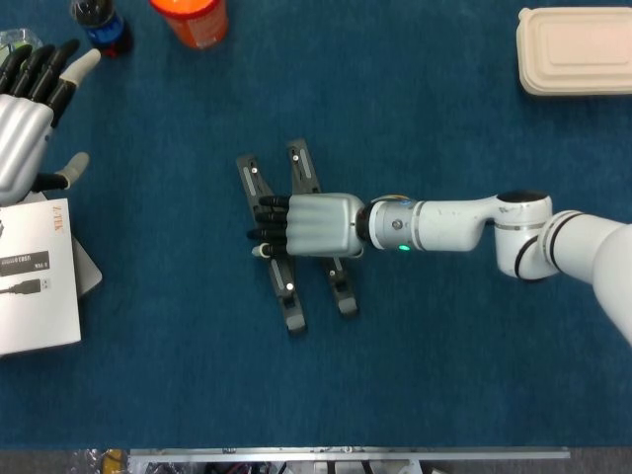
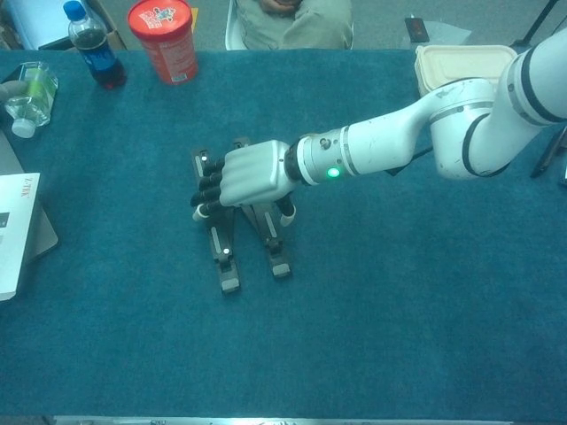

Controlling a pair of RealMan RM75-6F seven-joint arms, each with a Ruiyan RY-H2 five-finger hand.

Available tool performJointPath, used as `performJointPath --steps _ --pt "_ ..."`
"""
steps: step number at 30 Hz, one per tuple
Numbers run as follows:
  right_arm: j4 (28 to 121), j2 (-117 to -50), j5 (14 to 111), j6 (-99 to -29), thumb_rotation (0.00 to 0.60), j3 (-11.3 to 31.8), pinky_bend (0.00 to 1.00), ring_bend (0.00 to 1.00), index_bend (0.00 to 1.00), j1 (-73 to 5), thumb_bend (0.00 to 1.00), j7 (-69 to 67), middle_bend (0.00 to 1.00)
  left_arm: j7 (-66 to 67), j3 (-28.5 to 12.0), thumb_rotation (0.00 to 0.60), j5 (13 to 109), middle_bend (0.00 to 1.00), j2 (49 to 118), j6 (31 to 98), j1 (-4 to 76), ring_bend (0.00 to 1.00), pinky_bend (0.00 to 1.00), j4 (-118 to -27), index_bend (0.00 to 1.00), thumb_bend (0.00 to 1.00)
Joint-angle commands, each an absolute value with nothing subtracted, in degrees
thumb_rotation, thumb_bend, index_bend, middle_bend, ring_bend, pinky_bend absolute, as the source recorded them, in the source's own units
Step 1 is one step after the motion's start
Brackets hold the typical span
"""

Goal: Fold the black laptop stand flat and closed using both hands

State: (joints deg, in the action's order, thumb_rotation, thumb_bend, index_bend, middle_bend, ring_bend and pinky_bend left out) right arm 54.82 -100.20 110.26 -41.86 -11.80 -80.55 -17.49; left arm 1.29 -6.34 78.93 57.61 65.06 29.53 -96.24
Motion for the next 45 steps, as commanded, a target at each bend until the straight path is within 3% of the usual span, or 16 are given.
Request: performJointPath --steps 1,19,25,31,45 --pt "55.0 -100.3 109.9 -41.6 0.6 -11.8 0.01 0.0 0.0 -80.6 0.0 -17.2 0.0 1.2 -6.4 0.6 79.1 0.0 57.7 65.0 29.5 0.0 0.0 -96.1 0.0 0.28" --pt "53.2 -103.1 108.0 -39.3 0.6 -11.5 0.01 0.0 0.0 -81.7 0.0 -16.8 0.0 -0.8 -6.6 0.6 79.9 0.0 58.0 65.3 28.7 0.0 0.0 -94.8 0.0 0.28" --pt "52.8 -103.8 107.6 -39.8 0.6 -11.3 0.01 0.0 0.0 -81.8 0.0 -17.3 0.11 -1.3 -6.6 0.6 80.3 0.0 58.1 65.5 28.5 0.0 0.0 -94.3 0.0 0.28" --pt "52.4 -104.2 107.3 -39.9 0.6 -11.4 0.02 0.1 0.0 -81.8 0.0 -17.6 0.24 -1.9 -6.6 0.6 80.7 0.0 58.3 65.5 28.4 0.0 0.0 -93.8 0.0 0.28" --pt "52.0 -104.6 107.2 -41.7 0.6 -11.6 0.06 0.22 0.03 -81.3 0.0 -18.3 0.37 -2.8 -6.4 0.6 81.5 0.0 58.5 65.4 28.3 0.0 0.0 -93.1 0.0 0.28"
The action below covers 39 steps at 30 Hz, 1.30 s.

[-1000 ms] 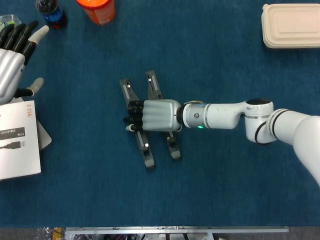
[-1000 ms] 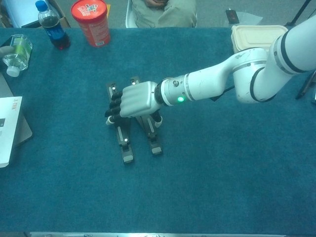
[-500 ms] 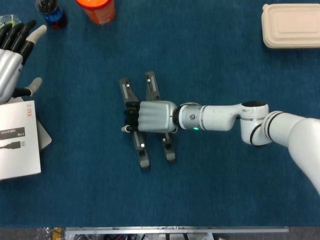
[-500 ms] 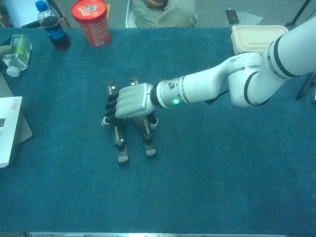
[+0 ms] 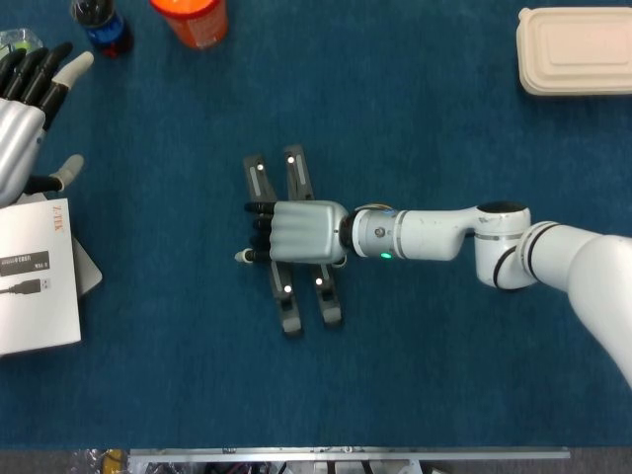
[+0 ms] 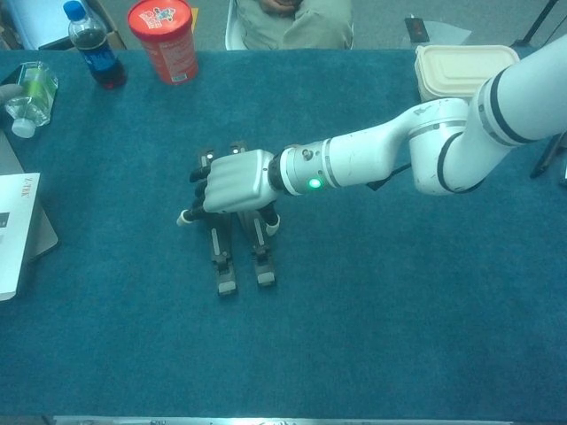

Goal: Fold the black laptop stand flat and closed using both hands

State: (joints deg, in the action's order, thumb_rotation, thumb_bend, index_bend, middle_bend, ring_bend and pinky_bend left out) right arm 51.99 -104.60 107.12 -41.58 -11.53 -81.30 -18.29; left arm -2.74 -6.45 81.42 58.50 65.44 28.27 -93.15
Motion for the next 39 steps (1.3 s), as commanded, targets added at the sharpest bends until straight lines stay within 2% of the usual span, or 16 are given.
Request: performJointPath --steps 1,19,27,30,32,35,39 --pt "52.0 -104.6 107.2 -42.0 0.6 -11.6 0.06 0.23 0.03 -81.2 0.0 -18.4 0.38 -2.8 -6.4 0.6 81.5 0.0 58.6 65.4 28.3 0.0 0.0 -93.0 0.0 0.28" --pt "51.9 -104.3 106.8 -44.2 0.6 -11.4 0.11 0.36 0.04 -79.9 0.0 -18.1 0.5 -3.1 -6.4 0.6 81.9 0.0 59.3 64.9 28.5 0.0 0.0 -92.4 0.0 0.28" --pt "52.7 -103.7 106.8 -44.7 0.6 -11.2 0.11 0.37 0.04 -79.6 0.0 -17.8 0.5 -3.1 -6.4 0.6 82.0 0.0 59.4 64.8 28.6 0.0 0.0 -92.4 0.0 0.28" --pt "53.8 -103.0 106.8 -44.6 0.6 -11.4 0.11 0.3 0.03 -79.6 0.0 -18.0 0.39 -3.2 -6.5 0.6 82.0 0.0 59.4 64.8 28.7 0.0 0.0 -92.4 0.0 0.28" --pt "55.0 -102.0 106.2 -44.5 0.6 -11.2 0.11 0.19 0.0 -79.3 0.0 -18.0 0.25 -3.4 -6.6 0.6 82.0 0.0 59.3 64.8 28.7 0.0 0.0 -92.4 0.0 0.28" --pt "57.9 -99.7 104.5 -45.0 0.6 -10.2 0.11 0.09 0.0 -78.0 0.0 -17.0 0.12 -3.7 -6.7 0.6 82.1 0.0 59.2 64.6 28.9 0.0 0.0 -92.4 0.0 0.28" --pt "64.1 -94.6 99.5 -46.8 0.6 -7.7 0.11 0.01 0.0 -73.9 0.0 -12.5 0.04 -4.2 -6.4 0.6 82.5 0.0 59.1 64.5 28.8 0.0 0.0 -91.9 0.0 0.28"
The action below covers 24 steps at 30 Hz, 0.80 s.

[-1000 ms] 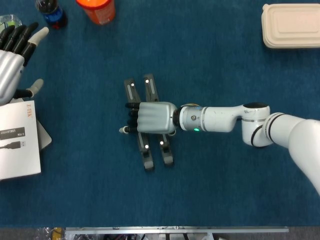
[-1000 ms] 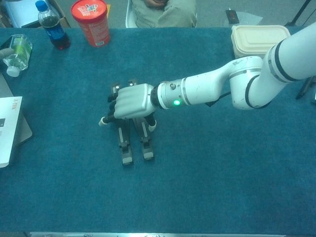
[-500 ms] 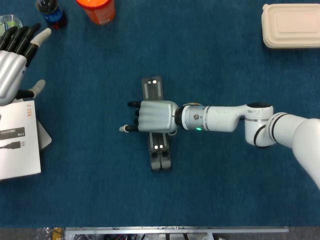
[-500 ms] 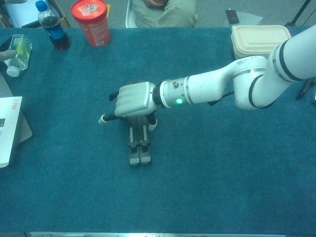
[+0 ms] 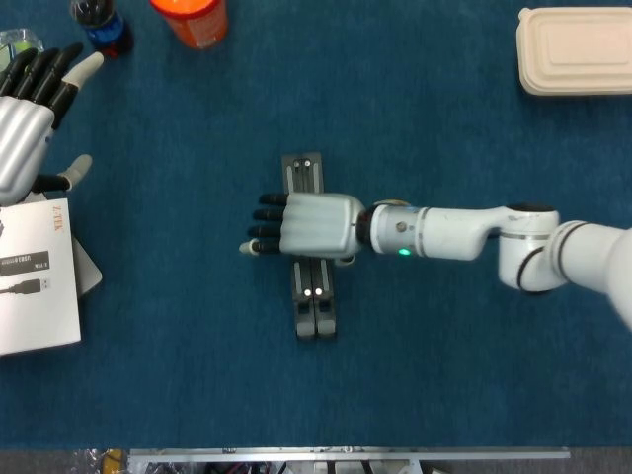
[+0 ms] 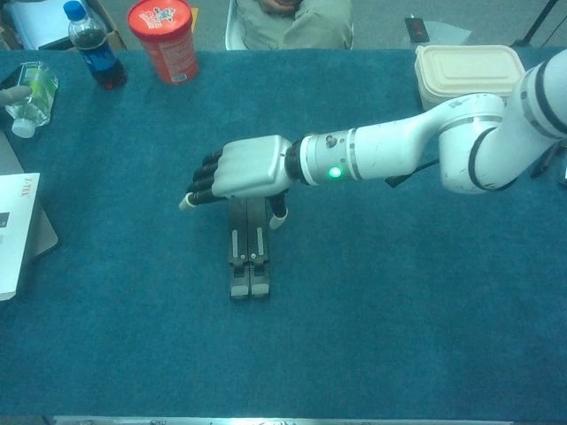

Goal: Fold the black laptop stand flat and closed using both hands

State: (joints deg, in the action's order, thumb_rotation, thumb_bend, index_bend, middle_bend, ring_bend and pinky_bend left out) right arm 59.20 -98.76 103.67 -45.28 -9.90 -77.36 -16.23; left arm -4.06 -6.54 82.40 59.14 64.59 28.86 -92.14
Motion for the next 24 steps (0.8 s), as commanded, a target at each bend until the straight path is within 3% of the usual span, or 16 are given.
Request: performJointPath --steps 1,13,24 --pt "66.4 -92.7 97.6 -47.8 0.6 -6.7 0.11 0.01 0.0 -72.1 0.0 -9.8 0.04 -4.2 -6.2 0.6 82.6 0.0 59.1 64.5 28.7 0.0 0.0 -91.7 0.0 0.28" --pt "91.3 -75.0 77.2 -65.6 0.6 -3.1 0.11 0.0 0.0 -49.7 0.01 19.4 0.04 1.8 -5.3 0.6 81.9 0.0 61.9 70.0 25.1 0.0 0.0 -88.3 0.0 0.28" --pt "96.4 -68.6 72.5 -78.9 0.6 -5.0 0.11 0.0 0.0 -34.9 0.04 27.0 0.04 8.3 -2.8 0.6 82.5 0.0 61.7 73.6 21.1 0.0 0.0 -90.3 0.0 0.28"
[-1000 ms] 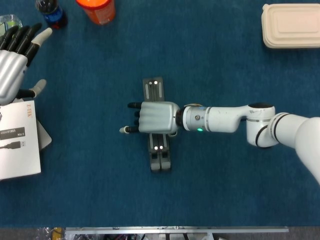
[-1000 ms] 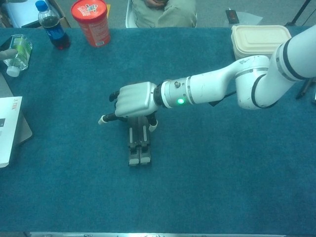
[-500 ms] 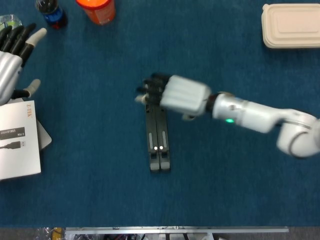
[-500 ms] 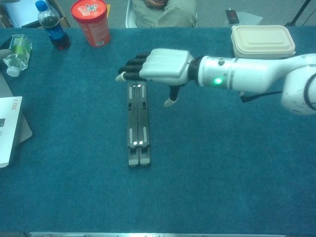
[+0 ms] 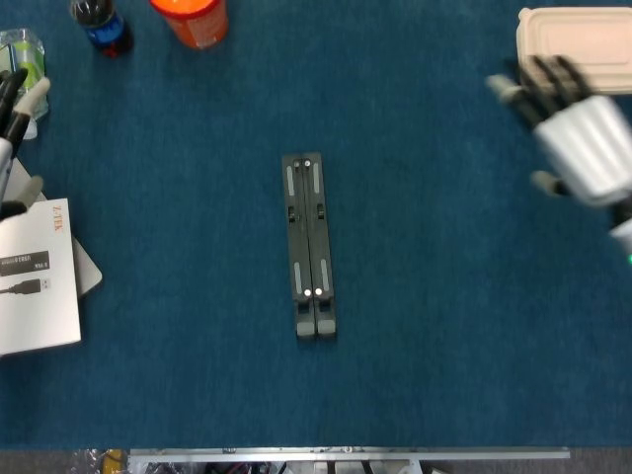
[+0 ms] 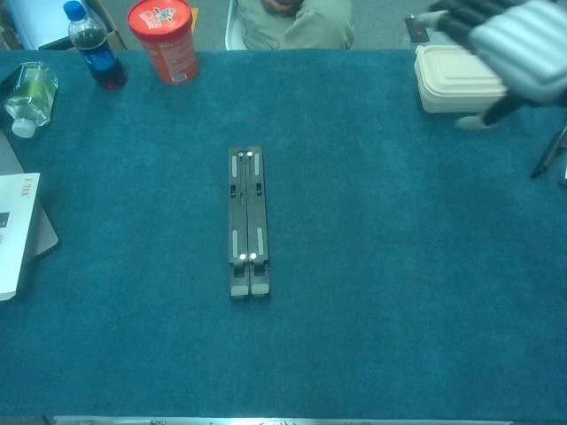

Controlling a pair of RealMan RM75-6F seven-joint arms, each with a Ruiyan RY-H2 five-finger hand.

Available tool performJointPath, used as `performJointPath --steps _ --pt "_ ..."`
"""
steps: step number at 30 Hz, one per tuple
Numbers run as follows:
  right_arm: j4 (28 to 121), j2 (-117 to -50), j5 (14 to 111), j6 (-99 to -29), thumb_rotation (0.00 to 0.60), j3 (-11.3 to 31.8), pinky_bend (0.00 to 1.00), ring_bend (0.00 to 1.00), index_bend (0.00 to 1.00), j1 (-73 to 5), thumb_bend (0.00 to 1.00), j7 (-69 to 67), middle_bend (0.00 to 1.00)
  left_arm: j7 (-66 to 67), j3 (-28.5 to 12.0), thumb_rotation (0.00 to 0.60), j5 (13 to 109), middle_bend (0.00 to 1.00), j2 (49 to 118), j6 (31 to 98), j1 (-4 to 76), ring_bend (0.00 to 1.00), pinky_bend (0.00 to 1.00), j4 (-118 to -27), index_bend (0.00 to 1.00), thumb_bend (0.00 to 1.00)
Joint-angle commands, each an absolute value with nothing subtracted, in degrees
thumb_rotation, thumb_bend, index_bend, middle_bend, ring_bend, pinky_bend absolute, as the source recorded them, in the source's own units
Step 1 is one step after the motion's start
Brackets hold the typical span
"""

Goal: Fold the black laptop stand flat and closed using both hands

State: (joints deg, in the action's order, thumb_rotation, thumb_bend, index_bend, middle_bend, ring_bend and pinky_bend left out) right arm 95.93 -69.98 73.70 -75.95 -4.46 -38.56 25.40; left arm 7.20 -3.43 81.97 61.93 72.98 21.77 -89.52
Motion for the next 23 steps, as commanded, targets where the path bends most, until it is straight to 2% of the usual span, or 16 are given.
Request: performJointPath --steps 1,11,23 --pt "96.2 -68.4 72.3 -79.5 0.6 -5.2 0.11 0.0 0.0 -33.9 0.04 27.3 0.04 8.8 -2.5 0.6 82.8 0.0 61.6 74.1 20.7 0.0 0.0 -90.7 0.0 0.28" --pt "93.1 -68.1 71.5 -86.2 0.6 -4.3 0.11 0.0 0.0 -24.6 0.04 27.0 0.04 11.5 -2.0 0.6 83.5 0.0 62.6 79.9 16.6 0.0 0.0 -93.1 0.0 0.28" --pt "93.6 -67.6 72.3 -87.1 0.6 -1.9 0.11 0.0 0.0 -19.9 0.04 26.8 0.04 10.4 -2.3 0.6 83.4 0.0 62.3 80.2 15.3 0.0 0.0 -92.8 0.0 0.28"
